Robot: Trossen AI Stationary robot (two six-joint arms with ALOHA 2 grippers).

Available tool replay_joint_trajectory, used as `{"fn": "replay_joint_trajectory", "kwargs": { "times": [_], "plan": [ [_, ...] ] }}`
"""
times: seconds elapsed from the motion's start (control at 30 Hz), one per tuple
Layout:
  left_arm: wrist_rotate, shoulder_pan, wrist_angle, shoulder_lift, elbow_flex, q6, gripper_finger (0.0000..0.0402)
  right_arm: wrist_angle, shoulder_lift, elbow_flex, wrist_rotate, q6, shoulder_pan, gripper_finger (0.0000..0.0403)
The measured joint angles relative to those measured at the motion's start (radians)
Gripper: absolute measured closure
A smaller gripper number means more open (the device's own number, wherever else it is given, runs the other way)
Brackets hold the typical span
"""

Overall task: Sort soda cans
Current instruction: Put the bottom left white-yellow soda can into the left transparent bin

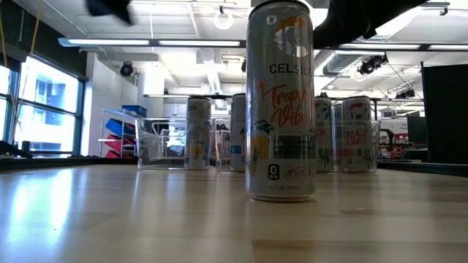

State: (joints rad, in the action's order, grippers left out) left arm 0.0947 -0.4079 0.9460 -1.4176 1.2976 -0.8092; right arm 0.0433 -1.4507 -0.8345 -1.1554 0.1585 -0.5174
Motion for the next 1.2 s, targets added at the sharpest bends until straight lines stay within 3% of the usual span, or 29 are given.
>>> {"fn": "replay_joint_trajectory", "kwargs": {
  "times": [0.23, 0.33, 0.53, 0.9, 1.2],
  "plan": [
    [-0.372, -0.013, 0.424, -0.098, 0.000, -0.068, 0.0113, -0.002, -0.002, 0.000, -0.005, -0.010, 0.004, 0.0402],
    [-0.450, -0.041, 0.532, -0.114, 0.000, -0.111, 0.0103, -0.002, -0.002, 0.000, -0.024, -0.010, 0.009, 0.0402],
    [-0.477, -0.111, 0.528, -0.109, 0.000, -0.317, 0.0084, -0.002, -0.002, 0.000, -0.028, -0.036, 0.016, 0.0402],
    [-0.535, -0.304, 0.454, -0.109, -0.010, -0.671, 0.0083, -0.002, -0.002, 0.000, -0.021, -0.044, 0.013, 0.0402],
    [-0.528, -0.377, 0.413, -0.113, -0.015, -0.771, 0.0083, -0.002, -0.002, 0.000, 0.002, -0.028, 0.011, 0.0402]
  ]
}}
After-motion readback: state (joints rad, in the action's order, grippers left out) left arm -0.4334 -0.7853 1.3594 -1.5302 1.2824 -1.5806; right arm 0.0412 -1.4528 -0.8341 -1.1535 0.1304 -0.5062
